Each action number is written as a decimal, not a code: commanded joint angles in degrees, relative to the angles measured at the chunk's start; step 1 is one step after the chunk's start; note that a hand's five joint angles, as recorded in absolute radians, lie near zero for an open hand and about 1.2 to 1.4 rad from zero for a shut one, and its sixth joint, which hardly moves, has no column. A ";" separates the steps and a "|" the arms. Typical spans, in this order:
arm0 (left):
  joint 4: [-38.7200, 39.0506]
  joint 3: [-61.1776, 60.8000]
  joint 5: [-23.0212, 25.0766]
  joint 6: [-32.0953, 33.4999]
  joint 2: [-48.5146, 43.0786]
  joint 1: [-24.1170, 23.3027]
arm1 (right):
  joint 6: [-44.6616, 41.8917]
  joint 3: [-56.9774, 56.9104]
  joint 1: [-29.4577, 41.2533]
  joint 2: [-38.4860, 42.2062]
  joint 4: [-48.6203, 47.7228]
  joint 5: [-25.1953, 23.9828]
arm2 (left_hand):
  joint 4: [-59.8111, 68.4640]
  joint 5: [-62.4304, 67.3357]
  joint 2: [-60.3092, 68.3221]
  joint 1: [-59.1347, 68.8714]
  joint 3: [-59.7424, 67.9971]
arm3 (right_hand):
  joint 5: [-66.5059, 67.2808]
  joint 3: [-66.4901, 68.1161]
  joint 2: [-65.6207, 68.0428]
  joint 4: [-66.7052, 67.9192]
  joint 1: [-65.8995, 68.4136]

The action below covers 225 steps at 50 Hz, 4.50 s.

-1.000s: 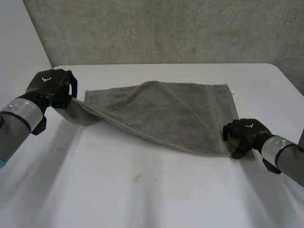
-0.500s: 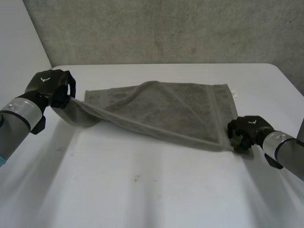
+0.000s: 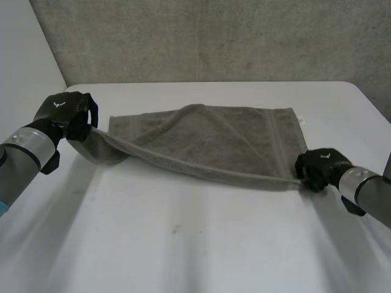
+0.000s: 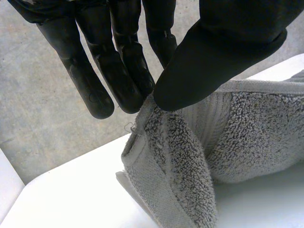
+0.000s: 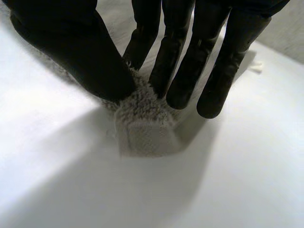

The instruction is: Fold the towel.

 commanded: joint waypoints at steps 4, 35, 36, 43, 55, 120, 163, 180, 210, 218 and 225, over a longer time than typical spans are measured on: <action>-3.12 -2.40 -0.36 0.26 1.15 -0.70 | 0.32 -3.11 -1.54 -5.14 -0.62 -0.31 | 10.26 10.75 10.18 12.82 10.26 | 14.00 13.24 13.33 13.48 3.66; -18.71 -21.85 4.21 15.91 23.85 0.09 | -30.36 -0.48 -16.23 -19.66 34.48 -10.25 | 10.26 10.75 10.18 12.82 10.26 | 14.00 13.24 13.33 13.48 3.66; -18.69 -21.83 4.21 15.91 23.83 0.09 | -28.35 -1.18 -15.70 -17.73 31.85 -10.07 | 10.26 10.75 10.18 12.82 10.26 | 14.00 13.24 13.33 13.48 3.66; -10.44 -8.16 3.95 11.61 7.95 -2.55 | -20.35 -9.07 -8.95 -8.51 24.19 -6.39 | 10.26 10.75 10.18 12.82 10.26 | 14.00 13.24 13.33 13.48 3.66; -9.99 17.98 -1.32 7.91 -15.90 -5.45 | -11.99 -27.71 -1.11 8.11 12.15 0.56 | 10.26 10.75 10.18 12.82 10.26 | 14.00 13.24 13.33 13.48 3.66; 0.82 -9.18 -7.74 -0.97 0.62 -7.82 | -8.90 -2.23 -6.03 2.05 -4.47 0.83 | -59.74 -59.25 -59.82 -57.18 -59.74 | -25.31 -26.06 -25.98 -25.83 -35.65; 1.79 -9.79 -7.83 -1.05 1.68 -7.12 | -16.30 -20.95 -8.09 1.10 -3.51 6.45 | -59.74 -59.25 -59.82 -57.18 -59.74 | 14.00 13.24 13.33 13.48 3.66; 1.79 -11.02 -7.83 -1.05 2.91 -7.12 | -14.00 -31.42 31.50 12.52 -6.32 5.57 | -59.74 -59.25 -59.82 -57.18 -59.74 | 14.00 13.24 13.33 13.48 3.66; 1.96 -10.85 -7.74 -1.05 2.91 -7.38 | 3.31 -14.37 24.65 -0.49 -0.70 6.28 | -59.74 -59.25 -59.82 -57.18 -59.74 | -56.00 -56.76 -56.67 -56.52 -66.34; 1.96 -10.23 -7.83 -1.05 3.08 -8.35 | 2.96 -3.38 14.19 -2.77 0.00 4.87 | -59.74 -59.25 -59.82 -57.18 -59.74 | -52.22 -52.97 -52.89 -52.74 -62.56; 1.96 -10.14 -7.91 -1.05 3.17 -9.32 | 2.70 3.03 10.15 -0.76 -6.48 1.09 | -59.74 -59.25 -59.82 -57.18 -59.74 | -9.45 -10.21 -10.12 -9.97 -19.79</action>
